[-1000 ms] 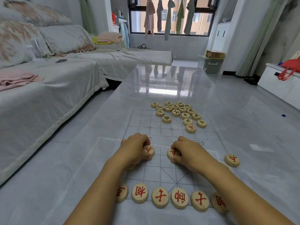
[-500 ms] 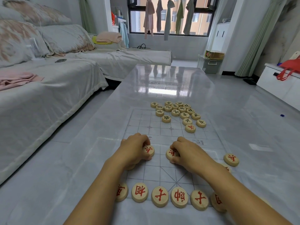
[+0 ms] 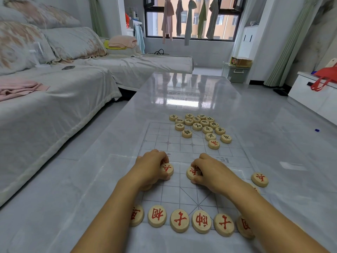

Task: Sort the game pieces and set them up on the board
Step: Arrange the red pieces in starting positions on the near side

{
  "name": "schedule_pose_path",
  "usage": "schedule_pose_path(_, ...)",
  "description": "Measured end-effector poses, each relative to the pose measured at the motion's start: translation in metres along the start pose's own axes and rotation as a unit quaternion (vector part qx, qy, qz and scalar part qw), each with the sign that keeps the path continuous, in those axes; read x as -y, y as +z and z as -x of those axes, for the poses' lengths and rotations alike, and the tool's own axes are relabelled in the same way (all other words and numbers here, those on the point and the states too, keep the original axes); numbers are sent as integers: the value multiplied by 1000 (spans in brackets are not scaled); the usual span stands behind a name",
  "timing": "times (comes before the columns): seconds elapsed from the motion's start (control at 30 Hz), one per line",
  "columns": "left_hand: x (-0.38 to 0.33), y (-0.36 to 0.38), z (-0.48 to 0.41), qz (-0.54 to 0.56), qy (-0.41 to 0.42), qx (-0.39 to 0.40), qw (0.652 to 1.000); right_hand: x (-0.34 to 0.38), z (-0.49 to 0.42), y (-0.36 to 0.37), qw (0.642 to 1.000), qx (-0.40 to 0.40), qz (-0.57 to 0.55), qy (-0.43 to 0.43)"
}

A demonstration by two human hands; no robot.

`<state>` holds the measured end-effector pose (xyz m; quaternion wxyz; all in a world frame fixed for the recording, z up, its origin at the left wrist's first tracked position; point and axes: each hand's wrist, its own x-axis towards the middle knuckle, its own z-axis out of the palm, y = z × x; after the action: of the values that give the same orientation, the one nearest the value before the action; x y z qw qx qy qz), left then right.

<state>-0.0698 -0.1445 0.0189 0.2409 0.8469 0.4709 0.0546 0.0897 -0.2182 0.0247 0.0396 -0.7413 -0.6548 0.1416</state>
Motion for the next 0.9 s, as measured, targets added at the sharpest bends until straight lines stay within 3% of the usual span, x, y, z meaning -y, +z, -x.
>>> schedule_pose_path(0.3,-1,-2,0,-3,-3,10,1000,-6,6,0,1000,-6,-5,-3)
schedule_pose_path(0.57,9,-7,-1,53,-18,9,998,-53,-13,-28,995,-60,14,74)
schedule_pose_path(0.9,43,-32,4,111,-90,-156,977,-52,-45,-20,998,-18,55,9)
